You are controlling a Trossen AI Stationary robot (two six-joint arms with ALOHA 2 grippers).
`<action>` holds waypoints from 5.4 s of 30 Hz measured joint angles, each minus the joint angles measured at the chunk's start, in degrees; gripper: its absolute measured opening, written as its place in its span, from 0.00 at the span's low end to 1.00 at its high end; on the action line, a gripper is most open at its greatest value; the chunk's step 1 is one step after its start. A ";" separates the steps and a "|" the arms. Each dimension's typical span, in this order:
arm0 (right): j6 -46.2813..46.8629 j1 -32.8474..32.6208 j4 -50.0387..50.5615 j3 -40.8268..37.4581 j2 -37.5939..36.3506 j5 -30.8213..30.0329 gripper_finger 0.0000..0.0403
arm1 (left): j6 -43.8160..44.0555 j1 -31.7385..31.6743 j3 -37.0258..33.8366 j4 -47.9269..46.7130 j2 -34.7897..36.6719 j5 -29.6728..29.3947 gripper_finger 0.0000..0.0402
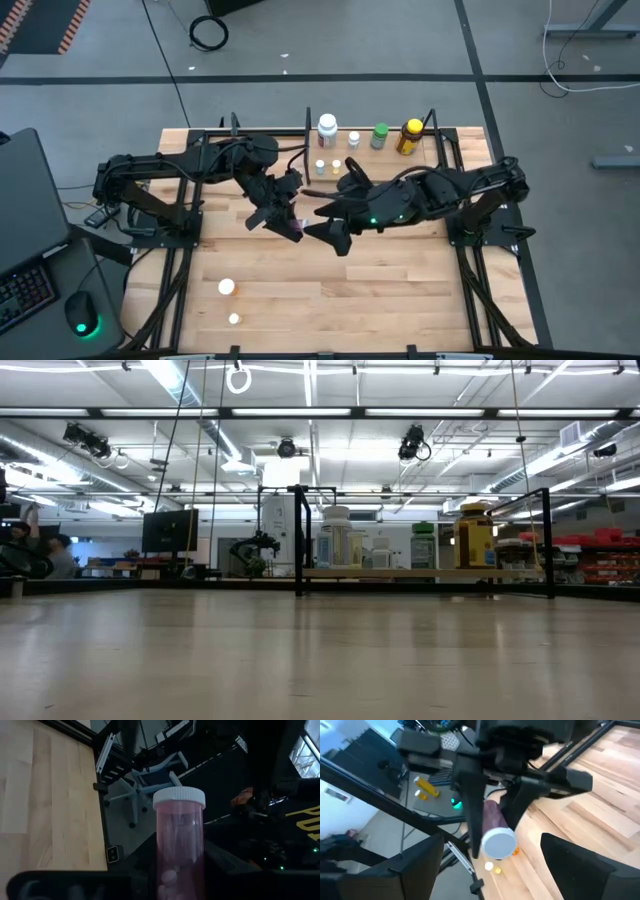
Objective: Pick and place medicine bottles onto shelf by color
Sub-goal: Put the pink pill bottle on the shelf
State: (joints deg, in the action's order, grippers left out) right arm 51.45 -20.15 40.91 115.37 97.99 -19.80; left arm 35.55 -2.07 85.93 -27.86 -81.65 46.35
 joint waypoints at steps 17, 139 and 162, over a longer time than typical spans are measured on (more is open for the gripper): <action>-0.57 0.48 -3.24 0.04 2.72 0.25 0.74 | 0.24 0.04 0.00 -0.30 0.00 0.01 0.25; -4.50 11.87 10.29 -0.11 -0.03 10.84 0.32 | -11.44 -4.61 0.04 -6.90 -0.11 -10.77 0.28; -4.23 31.07 47.78 -0.15 0.10 14.90 0.32 | -18.52 -6.71 0.09 -19.47 0.11 -16.65 0.60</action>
State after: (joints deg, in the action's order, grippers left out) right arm 47.22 10.92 88.68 115.22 98.08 -4.91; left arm 17.03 -8.77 86.02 -47.33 -81.54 29.69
